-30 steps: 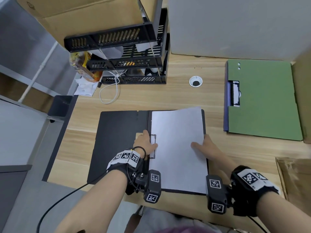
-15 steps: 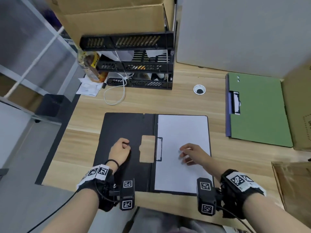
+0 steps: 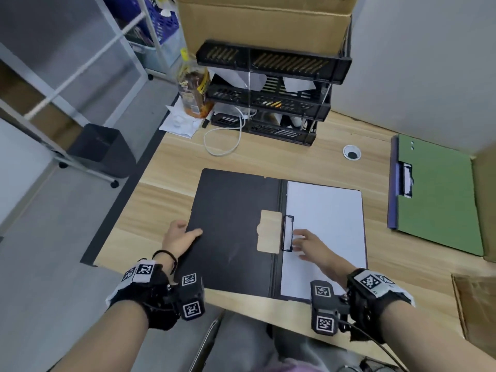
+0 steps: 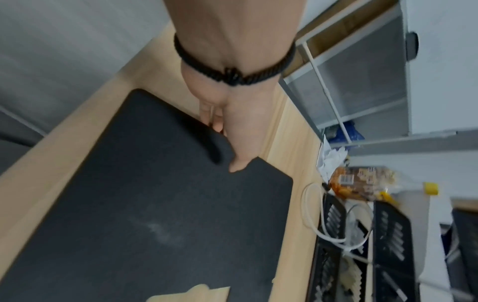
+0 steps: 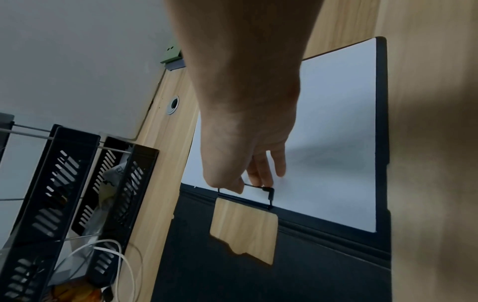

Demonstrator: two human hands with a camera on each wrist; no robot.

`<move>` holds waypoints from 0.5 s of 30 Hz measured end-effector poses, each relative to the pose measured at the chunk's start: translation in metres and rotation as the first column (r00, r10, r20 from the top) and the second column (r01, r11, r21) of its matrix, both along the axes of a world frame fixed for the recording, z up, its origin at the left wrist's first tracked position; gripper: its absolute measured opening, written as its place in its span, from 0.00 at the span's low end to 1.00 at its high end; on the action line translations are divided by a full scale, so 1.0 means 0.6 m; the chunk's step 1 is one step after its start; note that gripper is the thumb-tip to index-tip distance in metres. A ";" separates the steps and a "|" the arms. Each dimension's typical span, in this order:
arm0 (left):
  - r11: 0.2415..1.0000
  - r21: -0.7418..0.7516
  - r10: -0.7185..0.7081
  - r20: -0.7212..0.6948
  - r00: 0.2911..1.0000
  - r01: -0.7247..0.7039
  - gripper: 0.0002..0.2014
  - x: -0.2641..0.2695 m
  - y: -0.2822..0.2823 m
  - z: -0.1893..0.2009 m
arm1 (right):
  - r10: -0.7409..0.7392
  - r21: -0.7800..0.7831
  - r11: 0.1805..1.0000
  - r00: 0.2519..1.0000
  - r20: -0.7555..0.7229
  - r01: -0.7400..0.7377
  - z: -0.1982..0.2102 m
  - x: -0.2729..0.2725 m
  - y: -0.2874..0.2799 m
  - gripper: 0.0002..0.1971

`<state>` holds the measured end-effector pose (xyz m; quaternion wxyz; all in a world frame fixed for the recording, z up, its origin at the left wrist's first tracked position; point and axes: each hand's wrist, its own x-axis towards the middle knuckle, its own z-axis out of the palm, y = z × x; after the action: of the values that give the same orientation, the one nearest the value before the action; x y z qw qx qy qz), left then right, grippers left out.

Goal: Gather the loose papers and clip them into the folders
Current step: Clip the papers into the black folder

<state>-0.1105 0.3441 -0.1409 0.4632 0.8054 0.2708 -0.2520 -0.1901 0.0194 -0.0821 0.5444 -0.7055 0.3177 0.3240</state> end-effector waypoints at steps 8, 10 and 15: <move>0.916 -0.326 -0.221 0.076 0.972 0.234 0.11 0.036 -0.026 0.162 | -0.062 0.046 0.997 0.998 0.015 0.062 0.017 0.010 -0.003 0.14; 0.865 -0.392 -0.302 0.093 0.949 0.313 0.14 0.045 -0.051 0.193 | -0.067 0.064 0.996 0.997 0.037 0.064 0.027 0.015 0.001 0.13; 0.690 -0.525 -0.505 0.145 0.851 0.499 0.18 0.057 -0.163 0.258 | -0.166 0.285 0.949 0.983 0.084 0.136 0.075 0.015 -0.015 0.12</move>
<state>-0.0762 0.2465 0.0138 0.5841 0.6812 -0.0399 -0.4395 -0.1810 0.0106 -0.0370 0.6773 -0.6121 0.2926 0.2846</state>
